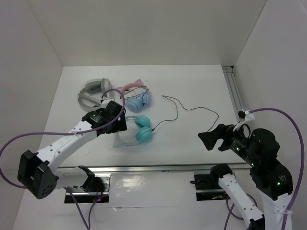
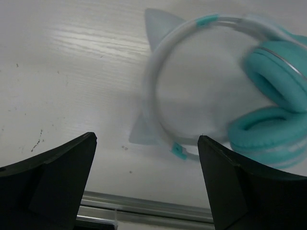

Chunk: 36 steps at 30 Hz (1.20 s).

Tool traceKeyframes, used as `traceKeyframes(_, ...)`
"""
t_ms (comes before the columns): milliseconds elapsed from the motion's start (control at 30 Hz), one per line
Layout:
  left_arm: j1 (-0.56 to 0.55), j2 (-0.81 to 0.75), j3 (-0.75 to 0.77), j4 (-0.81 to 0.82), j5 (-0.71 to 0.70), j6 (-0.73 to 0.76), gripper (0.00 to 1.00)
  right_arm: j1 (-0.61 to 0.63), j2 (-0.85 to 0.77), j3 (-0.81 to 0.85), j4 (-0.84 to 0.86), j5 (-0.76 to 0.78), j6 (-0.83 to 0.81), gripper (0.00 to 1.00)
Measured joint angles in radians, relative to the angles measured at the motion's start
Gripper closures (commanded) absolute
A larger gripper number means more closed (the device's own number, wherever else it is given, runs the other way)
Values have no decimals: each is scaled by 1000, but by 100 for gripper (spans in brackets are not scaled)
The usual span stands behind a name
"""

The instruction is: Wrap the headphones

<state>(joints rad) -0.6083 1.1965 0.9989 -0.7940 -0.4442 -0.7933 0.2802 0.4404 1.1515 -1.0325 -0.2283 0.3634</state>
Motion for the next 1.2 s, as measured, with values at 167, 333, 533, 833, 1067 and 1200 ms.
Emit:
traceKeyframes(167, 164, 63, -140, 135, 55, 1, 1, -23, -11, 0, 9, -74, -15, 0)
traceKeyframes(333, 201, 128, -238, 283, 126, 8, 2, -24, -35, -16, 37, -130, -16, 0)
traceKeyframes(533, 200, 256, -267, 407, 154, 32, 8, -43, -42, -20, 51, -173, -16, 0)
traceKeyframes(833, 229, 308, -227, 456, 158, 39, 40, -52, -48, -20, 53, -201, -16, 0)
traceKeyframes(1067, 235, 298, -237, 464, 193, 52, 93, -52, -48, -4, 55, -202, -12, 0)
traceKeyframes(1200, 230, 301, -237, 465, 225, 53, 100, -52, -48, 1, 67, -202, -4, 0)
